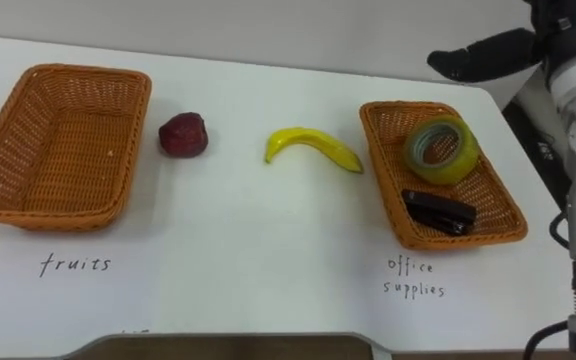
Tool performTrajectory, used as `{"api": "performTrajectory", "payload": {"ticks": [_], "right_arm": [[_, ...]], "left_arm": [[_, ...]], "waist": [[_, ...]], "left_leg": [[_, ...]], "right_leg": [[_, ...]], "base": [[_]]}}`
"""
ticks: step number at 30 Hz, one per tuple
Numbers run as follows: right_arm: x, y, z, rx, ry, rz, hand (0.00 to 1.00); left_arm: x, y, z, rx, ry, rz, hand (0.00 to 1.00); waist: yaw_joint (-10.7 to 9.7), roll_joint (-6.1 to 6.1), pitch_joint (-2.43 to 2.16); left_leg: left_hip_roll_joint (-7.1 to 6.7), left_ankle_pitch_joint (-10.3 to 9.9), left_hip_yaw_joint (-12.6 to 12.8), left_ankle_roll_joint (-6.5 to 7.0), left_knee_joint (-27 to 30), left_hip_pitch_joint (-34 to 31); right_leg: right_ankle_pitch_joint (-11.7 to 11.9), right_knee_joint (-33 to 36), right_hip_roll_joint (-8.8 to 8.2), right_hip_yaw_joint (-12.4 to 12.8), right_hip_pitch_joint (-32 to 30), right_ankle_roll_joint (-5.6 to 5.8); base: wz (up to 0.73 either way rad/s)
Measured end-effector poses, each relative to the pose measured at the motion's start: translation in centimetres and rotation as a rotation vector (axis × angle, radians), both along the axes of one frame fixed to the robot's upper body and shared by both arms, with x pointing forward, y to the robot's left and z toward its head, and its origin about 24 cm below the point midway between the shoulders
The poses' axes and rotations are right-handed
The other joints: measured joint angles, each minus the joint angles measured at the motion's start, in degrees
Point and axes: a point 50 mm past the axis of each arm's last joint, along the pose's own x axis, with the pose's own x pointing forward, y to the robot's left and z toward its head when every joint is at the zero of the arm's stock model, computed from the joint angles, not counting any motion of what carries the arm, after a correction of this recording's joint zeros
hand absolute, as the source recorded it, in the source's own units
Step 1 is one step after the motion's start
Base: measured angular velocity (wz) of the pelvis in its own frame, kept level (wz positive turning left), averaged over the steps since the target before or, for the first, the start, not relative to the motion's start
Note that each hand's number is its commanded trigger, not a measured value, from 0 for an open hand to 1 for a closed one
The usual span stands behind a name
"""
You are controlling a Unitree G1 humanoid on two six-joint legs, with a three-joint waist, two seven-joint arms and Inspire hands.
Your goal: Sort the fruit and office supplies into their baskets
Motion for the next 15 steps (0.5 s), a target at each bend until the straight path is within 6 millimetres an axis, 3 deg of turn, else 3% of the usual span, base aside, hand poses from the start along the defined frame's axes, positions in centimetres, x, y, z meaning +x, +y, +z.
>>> {"api": "performTrajectory", "payload": {"ticks": [4,15], "right_arm": [[0.03,-0.02,0.14,-0.022,-0.001,-0.01,0.0],[0.01,-0.01,0.2,-0.042,-0.001,-0.018,0.0]], "left_arm": [[0.17,0.03,0.05,0.002,-0.007,-0.002,0.0],[0.21,0.15,0.09,0.01,-0.01,-0.009,0.0]], "waist": [[0.01,0.31,0.32],[0.03,0.07,0.11]], "left_leg": [[0.06,-0.02,-0.2,-0.02,-0.19,0.44],[0.05,-0.02,-0.13,-0.03,-0.2,0.46]], "right_leg": [[0.0,-0.03,0.06,-0.19,0.42,0.0],[0.0,-0.02,0.05,-0.24,0.5,0.0]], "base": [[0.02],[0.0]]}}
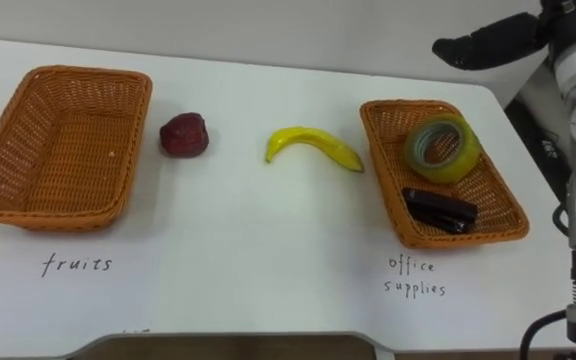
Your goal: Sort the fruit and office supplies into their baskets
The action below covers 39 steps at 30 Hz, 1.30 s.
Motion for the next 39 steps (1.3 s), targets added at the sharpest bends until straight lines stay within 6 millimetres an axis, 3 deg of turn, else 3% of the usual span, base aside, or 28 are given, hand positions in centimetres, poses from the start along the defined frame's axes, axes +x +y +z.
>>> {"api": "performTrajectory", "payload": {"ticks": [6,15,18,20,23,26,33,39], "right_arm": [[-0.2,1.7,1.0,-0.042,-0.042,0.064,0.0],[0.2,3.2,0.3,-0.041,0.023,0.185,0.0],[0.3,3.6,-0.2,-0.05,0.057,0.219,0.0],[0.6,3.5,-1.1,-0.041,0.106,0.225,0.0],[1.0,3.2,-2.5,-0.024,0.165,0.215,0.0],[1.1,3.4,-2.9,-0.027,0.186,0.225,0.0],[1.2,3.8,-3.2,-0.031,0.195,0.238,0.0],[1.5,4.4,-5.2,-0.048,0.279,0.249,0.0]], "left_arm": [[-0.2,0.5,0.1,0.012,0.007,-0.003,0.0],[0.1,0.6,0.1,0.009,0.021,-0.021,0.0],[0.0,0.7,0.1,0.005,0.036,-0.064,0.0],[0.3,0.6,0.1,-0.007,0.034,-0.078,0.0],[0.5,0.6,0.0,-0.014,0.029,-0.083,0.0],[0.4,0.6,0.1,-0.009,0.032,-0.08,0.0],[0.5,0.4,0.0,-0.007,0.04,-0.107,0.0],[1.9,-0.1,0.0,-0.007,0.017,-0.147,0.0]], "waist": [[-0.04,0.29,-0.07],[1.91,0.58,0.04],[2.9,0.56,0.06],[4.03,0.14,0.03],[5.41,-0.83,0.37],[5.94,-1.26,0.28],[6.56,-1.28,0.26],[7.59,-0.7,0.49]], "left_leg": [[-0.01,0.0,-0.42,0.0,0.11,0.04],[0.0,0.0,-0.8,-0.01,0.02,0.07],[0.02,0.0,-0.92,-0.01,0.06,-0.05],[0.0,0.0,-1.1,-0.02,0.04,-0.08],[0.02,0.01,-1.14,-0.03,0.04,-0.37],[-0.01,0.01,-1.64,-0.03,0.14,-1.04],[-0.14,0.03,-2.72,-0.02,0.36,-2.04],[-0.29,0.07,-2.69,-0.03,1.0,-4.18]], "right_leg": [[0.0,-0.01,-0.03,-0.42,0.29,0.0],[0.0,-0.04,-0.02,-0.76,0.73,0.0],[0.0,-0.07,0.02,-0.89,0.7,0.0],[0.0,-0.08,0.0,-1.26,0.68,0.0],[0.0,-0.14,0.0,-1.7,0.46,0.0],[0.09,-0.15,-0.03,-2.6,0.05,-0.03],[0.08,-0.25,-0.09,-2.75,-0.73,-0.02],[0.09,-0.29,-0.27,-2.81,-2.53,-0.03]], "base": [[0.03],[0.01],[0.02],[0.03],[0.0],[0.09],[0.07],[-0.01]]}}
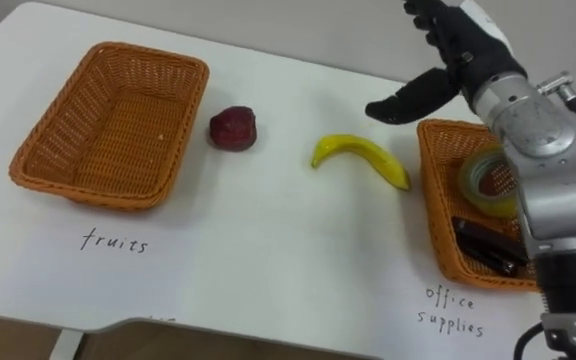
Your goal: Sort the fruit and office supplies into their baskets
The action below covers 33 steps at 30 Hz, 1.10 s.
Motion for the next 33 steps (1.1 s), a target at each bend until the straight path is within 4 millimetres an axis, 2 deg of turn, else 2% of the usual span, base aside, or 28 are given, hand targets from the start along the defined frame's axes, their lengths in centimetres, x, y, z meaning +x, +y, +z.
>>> {"api": "performTrajectory", "payload": {"ticks": [9,17,24,33], "right_arm": [[0.9,0.8,-0.8,-0.057,0.041,0.006,0.0],[1.2,1.4,-1.4,-0.068,0.069,0.028,0.0],[1.5,1.2,-2.5,-0.078,0.1,-0.011,0.0],[2.2,0.6,-1.9,-0.166,0.067,-0.075,0.0]], "left_arm": [[1.2,-0.5,0.0,0.015,-0.008,-0.078,0.0],[2.8,-1.0,0.1,0.016,-0.026,-0.148,0.0],[3.5,-1.0,0.2,0.017,-0.035,-0.149,0.0],[4.5,-1.2,0.4,0.018,-0.057,-0.165,0.0]], "waist": [[-0.06,0.86,0.07],[0.21,1.68,0.5],[0.21,2.37,0.3],[0.09,2.39,0.3]], "left_leg": [[-0.16,0.08,0.45,0.06,1.06,-3.44],[-0.2,0.16,0.56,0.16,1.2,-5.12],[-0.25,0.28,0.59,0.17,1.19,-6.79],[-0.31,0.5,-0.31,0.18,0.87,-7.88]], "right_leg": [[0.07,0.14,-0.19,0.44,-3.24,-0.11],[0.24,0.14,-0.25,0.49,-4.78,-0.13],[0.27,0.26,-0.29,0.45,-6.57,-0.12],[0.28,0.27,-0.33,-0.06,-7.76,-0.12]], "base": [[-0.03],[0.0],[0.0],[0.01]]}}
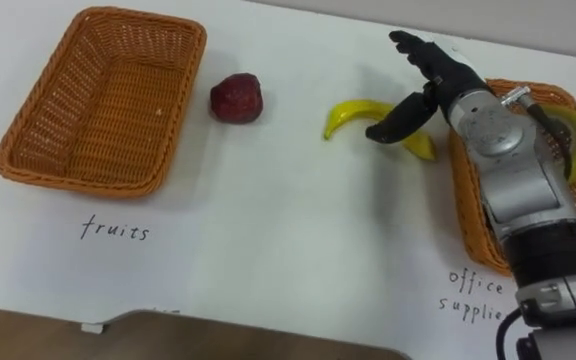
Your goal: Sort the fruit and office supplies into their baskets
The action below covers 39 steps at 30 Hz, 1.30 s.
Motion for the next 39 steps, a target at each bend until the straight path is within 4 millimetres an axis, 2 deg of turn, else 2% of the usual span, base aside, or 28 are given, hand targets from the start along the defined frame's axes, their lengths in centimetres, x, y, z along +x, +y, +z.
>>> {"api": "performTrajectory", "payload": {"ticks": [4,6,7,8,11,14,16,18,19,20,21,22,23,25,32,39], "right_arm": [[0.1,0.1,0.2,-0.02,-0.021,0.001,0.0],[0.1,0.1,0.2,-0.04,-0.023,0.003,0.0],[0.1,0.1,0.3,-0.061,-0.026,-0.001,0.0],[0.3,-0.2,0.2,-0.07,-0.026,-0.016,0.0],[0.8,-0.8,0.3,-0.102,-0.029,-0.061,0.0],[1.2,-0.5,0.4,-0.125,-0.03,-0.065,0.0],[1.4,-0.2,0.4,-0.142,-0.029,-0.06,0.0],[1.5,-0.1,0.3,-0.147,-0.033,-0.051,0.0],[1.6,0.3,0.6,-0.156,-0.05,-0.035,0.0],[1.9,0.9,1.3,-0.184,-0.077,-0.011,0.0],[1.9,0.9,1.4,-0.198,-0.082,-0.012,0.0],[1.9,1.0,1.1,-0.213,-0.073,-0.015,0.0],[1.9,1.2,0.8,-0.228,-0.06,-0.008,0.0],[1.9,1.3,0.7,-0.233,-0.055,-0.002,0.0],[1.9,2.2,0.1,-0.265,-0.039,0.04,0.0],[1.8,2.5,-0.2,-0.313,-0.019,0.067,0.0]], "left_arm": [[0.2,-0.2,0.0,-0.002,-0.005,-0.02,0.0],[0.4,-0.2,-0.1,-0.003,-0.002,-0.022,0.0],[0.5,-0.2,-0.1,-0.004,-0.006,-0.025,0.0],[0.6,-0.3,-0.1,-0.006,-0.006,-0.034,0.0],[1.2,-0.7,0.0,-0.017,-0.019,-0.061,0.0],[1.4,-0.5,0.1,-0.024,-0.031,-0.036,0.0],[1.5,-0.4,0.1,-0.014,-0.03,-0.043,0.0],[2.0,-0.5,0.2,-0.009,-0.031,-0.061,0.0],[2.3,-0.2,0.3,0.003,-0.04,-0.068,0.0],[2.2,0.1,0.4,0.008,-0.04,-0.06,0.0],[2.1,-0.1,0.3,0.005,-0.034,-0.055,0.0],[2.0,-0.3,0.2,0.003,-0.03,-0.054,0.0],[2.0,-0.2,0.2,0.01,-0.032,-0.049,0.0],[2.1,-0.1,0.2,0.019,-0.036,-0.046,0.0],[1.6,0.2,0.1,0.043,-0.007,-0.033,0.0],[1.5,0.3,0.0,0.045,0.0,-0.03,0.0]], "waist": [[0.53,-0.08,0.02],[0.87,-0.09,0.05],[0.93,-0.09,0.07],[0.89,-0.15,0.1],[0.84,-0.46,0.3],[0.97,-1.26,0.73],[1.25,-1.65,0.81],[2.12,-1.42,1.03],[3.36,-1.64,0.94],[2.88,-1.99,0.95],[2.17,-1.16,0.91],[1.6,-0.67,0.87],[1.52,-0.79,0.93],[1.18,-0.88,0.97],[1.62,-1.16,0.95],[1.59,-1.82,1.0]], "left_leg": [[0.17,0.11,-1.31,-0.13,-0.59,-0.25],[0.44,0.27,-3.29,-0.17,-0.76,-0.26],[0.57,0.32,-5.15,-0.26,-0.77,-0.27],[0.62,0.36,-5.81,-0.31,-0.78,-0.2],[0.62,0.4,-5.46,-0.38,-1.16,-0.43],[0.61,0.44,-5.36,-0.41,-1.58,-0.69],[0.76,0.46,-5.75,-0.39,-1.62,-0.97],[1.4,0.56,-9.83,-0.35,-1.55,-0.99],[1.98,0.54,-12.94,-0.45,-1.46,-1.79],[1.29,0.13,-13.1,-1.11,-1.03,-2.86],[1.69,-0.17,-12.91,-1.42,-1.23,-2.93],[2.16,0.29,-9.79,-1.86,-2.2,-2.72],[2.32,0.83,-5.62,-1.9,-2.7,-2.49],[2.66,0.9,-2.96,-1.8,-2.8,-2.45],[2.61,0.99,-2.11,-1.68,-2.43,-2.06],[2.05,1.27,-1.45,-1.52,-1.67,-2.8]], "right_leg": [[0.0,1.47,0.11,0.02,-1.62,0.0],[-0.02,4.15,0.17,-0.21,-3.16,-0.01],[-0.02,6.17,0.12,-1.1,-4.12,-0.01],[-0.02,7.28,-0.01,-1.62,-4.39,-0.01],[-0.02,7.09,-0.21,-2.45,-4.27,-0.01],[-0.02,6.64,-0.14,-2.39,-4.32,-0.01],[-0.02,6.55,-0.09,-2.3,-4.74,-0.01],[-1.01,9.88,0.34,-1.79,-8.26,-0.47],[0.49,4.57,2.26,1.08,-10.79,-1.93],[8.94,-2.03,2.23,1.61,-12.3,-3.3],[8.7,-1.34,2.02,-0.05,-12.13,-3.1],[8.75,-0.85,2.08,-0.59,-11.91,-3.16],[8.75,-0.88,2.16,-0.51,-11.71,-3.17],[8.74,-0.96,2.43,-0.37,-11.49,-3.18],[8.73,-1.03,2.61,-1.05,-10.58,-3.19],[8.46,-0.96,1.78,-1.1,-10.53,-3.45]], "base": [[-0.06],[-0.14],[0.0],[0.05],[0.14],[0.09],[0.02],[-0.26],[-0.31],[-0.16],[0.22],[0.2],[0.1],[0.09],[0.09],[0.03]]}}
